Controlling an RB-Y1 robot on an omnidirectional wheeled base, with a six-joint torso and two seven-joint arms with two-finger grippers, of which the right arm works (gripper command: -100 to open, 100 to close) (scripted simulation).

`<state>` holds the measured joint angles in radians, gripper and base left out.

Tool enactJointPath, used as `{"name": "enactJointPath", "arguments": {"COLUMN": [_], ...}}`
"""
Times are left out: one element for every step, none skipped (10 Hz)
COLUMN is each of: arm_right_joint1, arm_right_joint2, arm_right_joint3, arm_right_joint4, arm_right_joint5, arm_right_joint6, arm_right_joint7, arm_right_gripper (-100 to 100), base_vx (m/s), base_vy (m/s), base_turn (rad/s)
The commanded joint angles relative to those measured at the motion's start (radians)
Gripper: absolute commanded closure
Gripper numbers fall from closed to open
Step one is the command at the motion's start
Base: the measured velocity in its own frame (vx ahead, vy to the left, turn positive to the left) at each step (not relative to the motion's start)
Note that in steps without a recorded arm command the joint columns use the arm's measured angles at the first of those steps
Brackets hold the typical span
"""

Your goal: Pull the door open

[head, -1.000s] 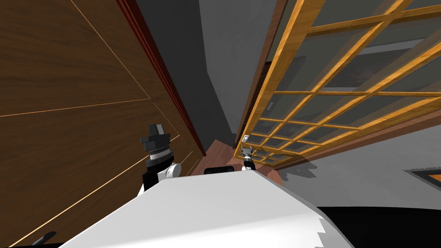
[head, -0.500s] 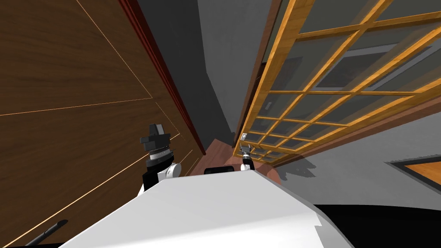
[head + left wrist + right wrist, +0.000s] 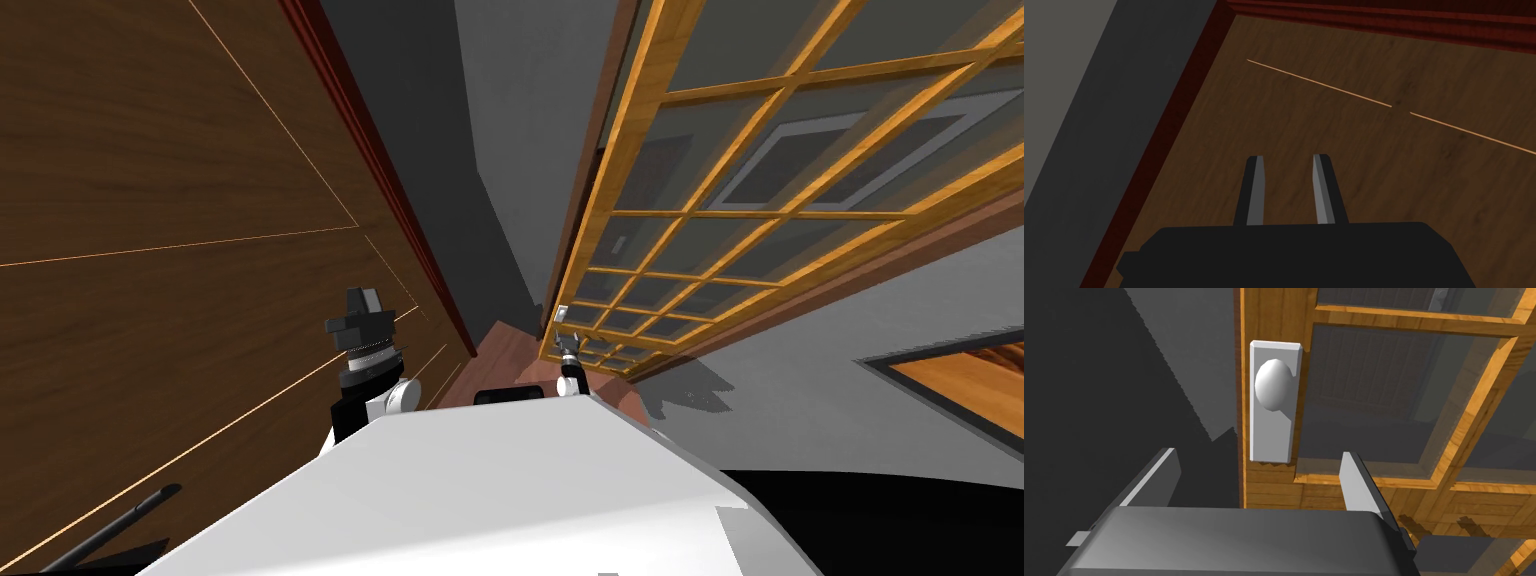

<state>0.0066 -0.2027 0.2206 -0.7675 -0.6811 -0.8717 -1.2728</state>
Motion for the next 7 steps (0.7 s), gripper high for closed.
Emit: {"name": "enactJointPath", "arguments": {"arm_right_joint1": [-0.010, -0.008, 0.001, 0.004, 0.010, 0.017, 0.024], "arm_right_joint2": [0.002, 0.001, -0.027, -0.035, -0.053, -0.072, -0.091], "arm_right_joint3": [0.001, 0.001, -0.006, -0.008, -0.013, -0.018, -0.024], "arm_right_joint4": [0.004, 0.007, 0.018, 0.022, 0.029, 0.036, 0.044], "arm_right_joint5": [0.000, 0.000, -0.006, -0.007, -0.011, -0.015, -0.019], "arm_right_joint6": [0.006, 0.002, -0.006, -0.009, -0.014, -0.020, -0.026], "arm_right_joint7": [-0.035, -0.022, -0.058, -0.067, -0.087, -0.108, -0.129], "arm_right_gripper": [-100, -100, -100, -100, -100, -100, -100], "base_vx": [-0.071, -0.033, 0.118, 0.200, 0.241, 0.233, 0.207], "base_vy": [-0.030, -0.015, 0.057, 0.052, 0.025, 0.008, 0.013], "base_turn": [-0.019, -0.002, 0.168, 0.099, 0.075, 0.147, 0.151]}}
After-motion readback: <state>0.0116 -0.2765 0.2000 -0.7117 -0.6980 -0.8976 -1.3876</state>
